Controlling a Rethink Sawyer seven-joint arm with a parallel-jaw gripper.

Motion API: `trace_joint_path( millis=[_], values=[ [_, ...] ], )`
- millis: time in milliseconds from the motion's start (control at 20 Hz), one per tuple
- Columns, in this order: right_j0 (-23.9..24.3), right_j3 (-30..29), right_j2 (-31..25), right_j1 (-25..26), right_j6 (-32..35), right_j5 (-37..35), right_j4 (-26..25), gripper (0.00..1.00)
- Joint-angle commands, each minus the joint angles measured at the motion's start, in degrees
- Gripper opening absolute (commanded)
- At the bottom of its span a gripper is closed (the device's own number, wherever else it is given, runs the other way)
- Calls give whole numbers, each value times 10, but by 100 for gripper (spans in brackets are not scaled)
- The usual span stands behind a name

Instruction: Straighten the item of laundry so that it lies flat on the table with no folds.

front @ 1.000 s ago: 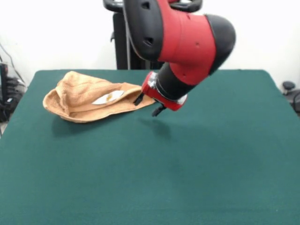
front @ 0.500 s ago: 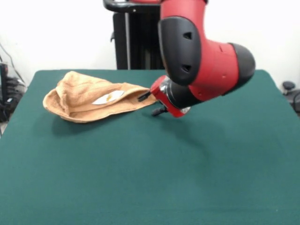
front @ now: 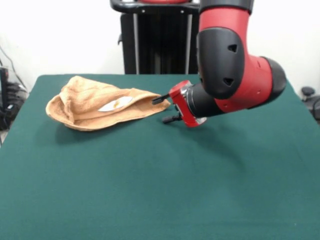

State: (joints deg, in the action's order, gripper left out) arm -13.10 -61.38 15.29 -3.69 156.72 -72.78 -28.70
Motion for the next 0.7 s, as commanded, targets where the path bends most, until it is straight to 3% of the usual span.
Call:
trace_joint_path(
  millis=[50, 400, 700],
  values=[
    [-17, 13, -26, 69, 175, 22, 52, 100],
    [-13, 27, -12, 81, 177, 46, 50, 100],
    [-16, 50, 0, 89, 153, 18, 53, 100]
  ],
)
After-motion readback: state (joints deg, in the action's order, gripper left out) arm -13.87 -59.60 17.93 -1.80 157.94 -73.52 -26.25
